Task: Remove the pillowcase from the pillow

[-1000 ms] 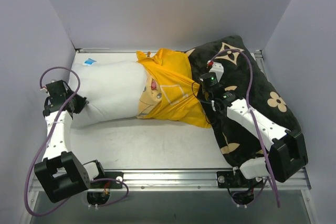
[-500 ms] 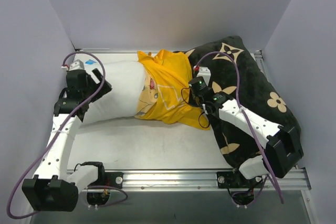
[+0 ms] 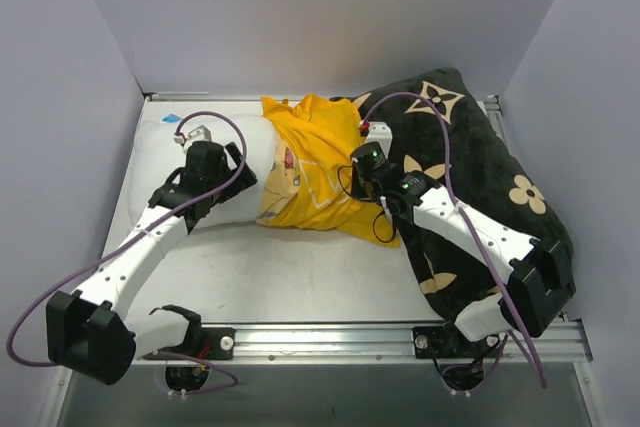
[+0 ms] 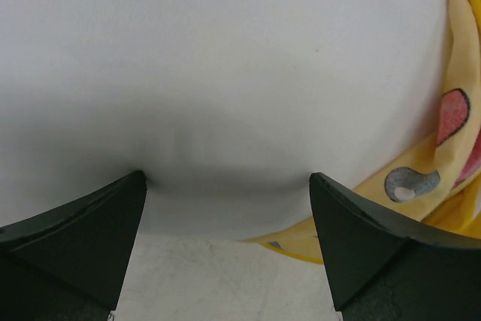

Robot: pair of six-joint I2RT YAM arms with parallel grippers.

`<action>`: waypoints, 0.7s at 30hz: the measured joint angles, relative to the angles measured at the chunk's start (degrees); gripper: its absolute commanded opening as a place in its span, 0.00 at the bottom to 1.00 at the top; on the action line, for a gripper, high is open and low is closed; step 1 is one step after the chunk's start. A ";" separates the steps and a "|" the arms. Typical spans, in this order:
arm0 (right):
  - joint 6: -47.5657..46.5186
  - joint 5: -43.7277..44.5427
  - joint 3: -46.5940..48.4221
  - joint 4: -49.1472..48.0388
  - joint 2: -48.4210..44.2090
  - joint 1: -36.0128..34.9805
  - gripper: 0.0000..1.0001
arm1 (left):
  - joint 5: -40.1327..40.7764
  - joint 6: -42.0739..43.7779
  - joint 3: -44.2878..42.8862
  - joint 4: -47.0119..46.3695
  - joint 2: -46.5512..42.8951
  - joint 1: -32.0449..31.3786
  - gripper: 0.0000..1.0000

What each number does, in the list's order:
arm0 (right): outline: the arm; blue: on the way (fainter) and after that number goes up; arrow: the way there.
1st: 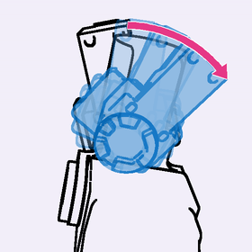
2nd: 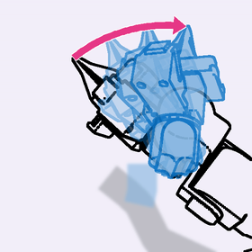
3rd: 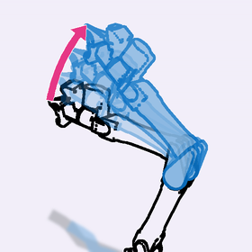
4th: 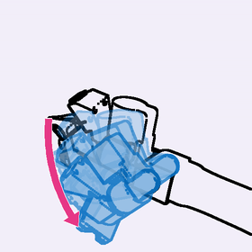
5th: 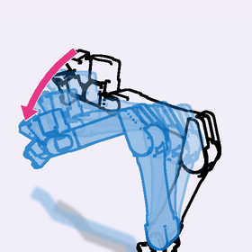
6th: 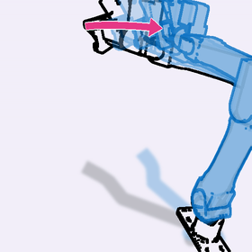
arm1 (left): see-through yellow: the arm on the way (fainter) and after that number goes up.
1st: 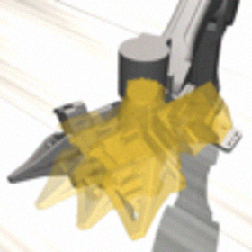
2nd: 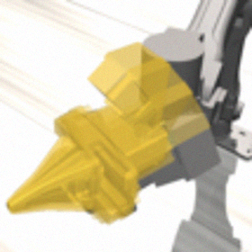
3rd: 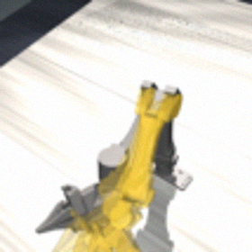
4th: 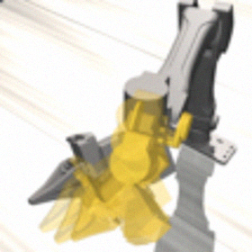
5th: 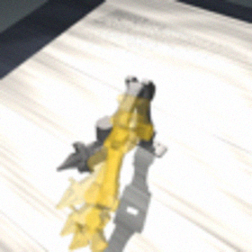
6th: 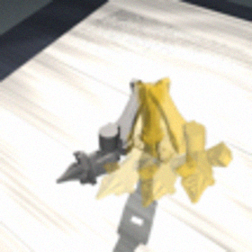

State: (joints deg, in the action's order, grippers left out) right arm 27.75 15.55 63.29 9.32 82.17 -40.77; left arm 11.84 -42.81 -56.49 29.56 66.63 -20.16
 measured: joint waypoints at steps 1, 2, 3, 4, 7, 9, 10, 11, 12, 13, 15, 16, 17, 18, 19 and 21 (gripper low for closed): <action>-0.15 0.00 0.13 0.09 0.00 -0.24 0.00 | 0.17 -0.57 0.79 -1.70 0.90 0.00 0.97; -0.22 0.00 0.33 0.31 0.00 -0.37 0.00 | 0.35 -1.20 1.68 -3.23 1.66 0.00 0.97; -0.35 0.00 0.52 0.59 0.00 -0.55 0.00 | 0.42 -1.81 2.64 -4.68 2.27 0.02 0.98; -0.46 0.00 0.79 0.85 0.00 -0.87 0.00 | 0.46 -2.36 3.72 -6.54 2.95 0.04 0.97; -0.81 -0.02 1.55 1.38 0.09 -1.79 0.00 | 0.46 -3.48 4.98 -10.29 5.07 0.09 0.90; -0.96 -0.04 2.03 1.44 0.17 -2.43 0.00 | 0.44 -3.89 5.01 -12.46 6.75 0.15 0.64; -1.03 -0.07 2.38 1.60 0.24 -2.69 0.00 | 0.37 -4.20 5.03 -13.64 7.61 0.37 0.55; -1.18 -0.13 2.67 1.64 0.33 -2.91 0.00 | 0.07 -4.52 5.05 -14.82 8.57 0.55 0.37; -1.29 -0.24 2.99 1.73 0.46 -3.10 0.00 | -0.31 -4.92 5.05 -15.67 9.14 0.72 0.25; -1.46 -0.44 3.67 2.12 0.79 -3.28 0.00 | -0.85 -5.05 5.16 -16.92 9.77 0.98 0.12; -2.10 -0.81 5.27 2.56 1.73 -3.58 0.00 | -1.77 -5.25 5.16 -18.16 10.23 1.40 0.00; -2.40 -1.03 6.36 2.99 2.34 -3.67 0.00 | -1.97 -5.14 5.16 -18.45 10.23 1.55 0.00; -2.82 -1.29 7.76 3.45 3.15 -3.85 0.00 | -2.05 -5.03 5.16 -18.62 10.21 1.64 0.00; -3.41 -2.01 9.51 4.02 4.11 -3.91 0.02 | -2.03 -5.03 5.14 -18.64 10.16 1.68 0.00; -3.98 -2.91 11.85 4.87 5.44 -3.98 0.03 | -2.01 -5.03 5.14 -18.60 10.10 1.68 0.00; -5.64 -5.66 19.30 6.19 9.75 -4.35 0.24 | -1.99 -5.05 5.14 -18.32 9.73 1.75 0.00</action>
State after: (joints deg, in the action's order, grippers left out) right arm 22.11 9.89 82.59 15.51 91.92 -45.12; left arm 9.85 -47.86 -51.35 11.25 76.36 -18.41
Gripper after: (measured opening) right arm 0.090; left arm 0.026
